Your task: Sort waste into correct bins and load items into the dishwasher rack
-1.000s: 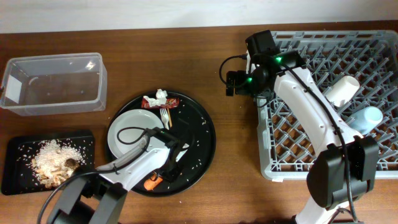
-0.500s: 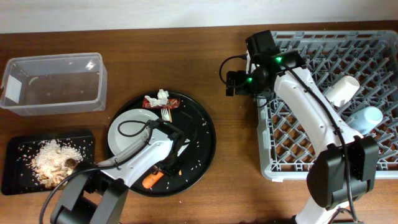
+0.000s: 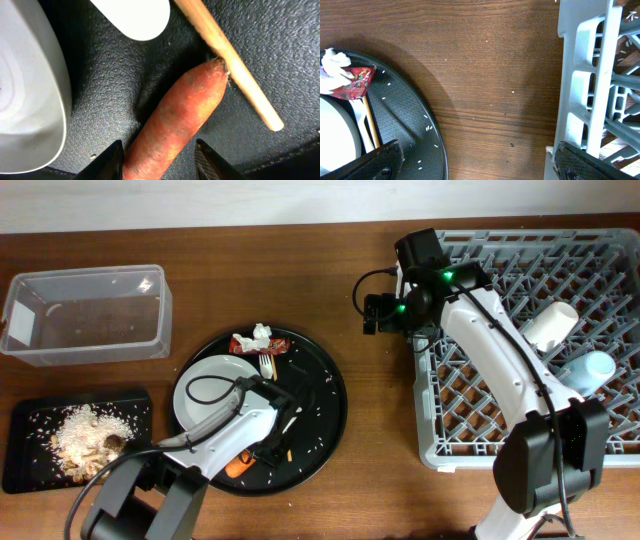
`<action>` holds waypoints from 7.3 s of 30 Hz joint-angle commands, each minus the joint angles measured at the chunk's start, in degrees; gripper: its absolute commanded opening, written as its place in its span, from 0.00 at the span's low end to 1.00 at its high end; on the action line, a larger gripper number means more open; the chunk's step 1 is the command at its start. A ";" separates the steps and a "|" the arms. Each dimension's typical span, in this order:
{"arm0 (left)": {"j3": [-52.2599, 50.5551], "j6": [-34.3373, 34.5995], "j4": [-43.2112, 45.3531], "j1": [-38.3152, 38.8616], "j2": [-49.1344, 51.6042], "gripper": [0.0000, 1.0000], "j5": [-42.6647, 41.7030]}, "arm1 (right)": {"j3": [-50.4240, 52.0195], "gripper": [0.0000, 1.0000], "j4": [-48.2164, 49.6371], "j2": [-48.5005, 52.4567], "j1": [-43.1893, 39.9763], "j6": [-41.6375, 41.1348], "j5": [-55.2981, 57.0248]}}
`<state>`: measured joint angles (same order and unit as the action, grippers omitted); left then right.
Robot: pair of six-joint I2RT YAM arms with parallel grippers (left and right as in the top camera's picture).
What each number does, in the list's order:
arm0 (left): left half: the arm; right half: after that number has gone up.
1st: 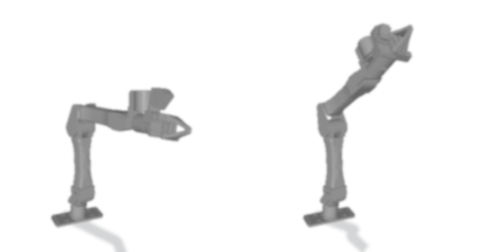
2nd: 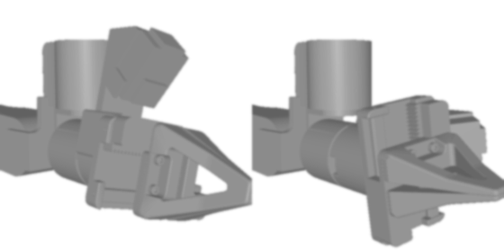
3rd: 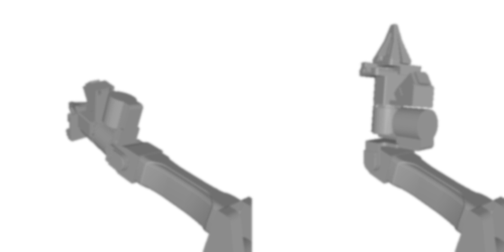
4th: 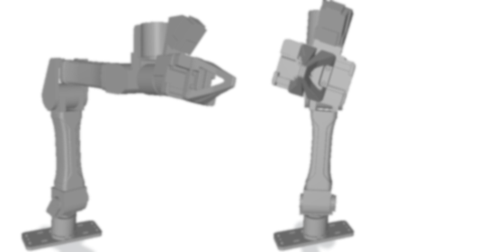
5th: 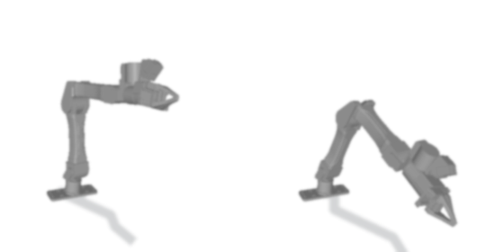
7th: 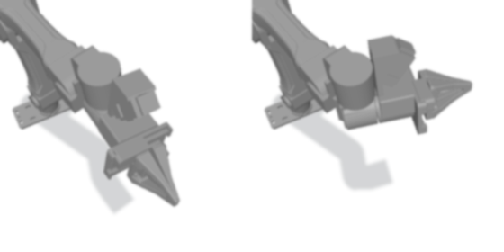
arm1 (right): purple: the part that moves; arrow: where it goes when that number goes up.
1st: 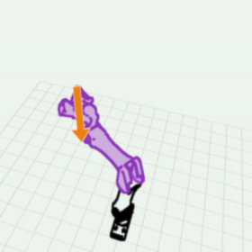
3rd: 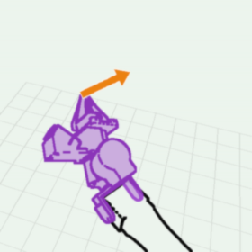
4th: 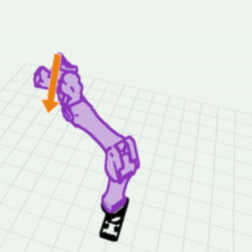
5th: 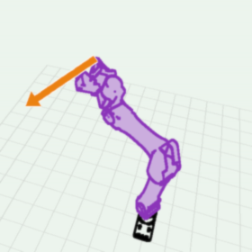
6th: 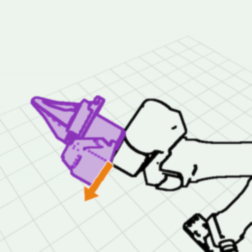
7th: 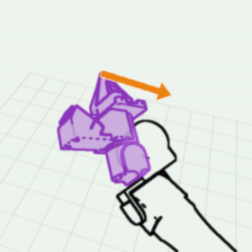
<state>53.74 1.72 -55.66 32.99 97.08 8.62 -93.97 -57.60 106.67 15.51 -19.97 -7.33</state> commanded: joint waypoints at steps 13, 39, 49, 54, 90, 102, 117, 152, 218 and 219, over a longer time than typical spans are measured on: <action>-3.17 2.78 -0.26 -0.13 0.63 0.29 0.22 | -0.85 0.99 0.00 -0.55 -0.26 -0.48 0.39; 16.24 6.64 3.82 -50.10 -4.09 0.13 -15.21 | -0.85 0.99 0.00 -0.55 -0.26 -0.46 0.35; 15.04 25.31 7.37 -77.15 -4.04 0.19 -16.79 | -0.85 0.99 0.00 -0.55 -0.26 -0.48 0.35; 11.56 30.21 11.13 -79.78 -3.61 0.20 -16.85 | -0.85 0.99 0.00 -0.55 -0.26 -0.48 0.35; 11.34 16.61 -2.73 -59.60 -22.14 0.99 -47.43 | -0.85 0.99 0.00 -0.55 -0.26 -0.48 0.35; 11.06 22.71 0.63 -17.18 -19.15 0.67 -11.02 | -0.85 0.99 0.00 -0.55 -0.26 -0.48 0.35; 11.15 22.69 8.15 -12.55 -3.98 0.61 -4.70 | -0.85 0.99 0.00 -0.55 -0.26 -0.48 0.35; 37.00 11.89 12.15 -20.41 19.04 0.00 -9.25 | -0.85 0.99 0.00 -0.55 -0.26 -0.46 0.35; 41.70 77.40 0.81 -13.31 25.14 0.81 -10.43 | -0.85 0.99 0.00 -0.55 -0.26 -0.48 0.35; 41.40 78.58 1.09 -13.33 25.22 0.81 -10.25 | -0.85 0.99 0.00 -0.55 -0.26 -0.48 0.35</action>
<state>95.74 75.37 -54.85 19.70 121.78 -4.01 -93.97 -57.60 106.67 15.51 -19.94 -7.33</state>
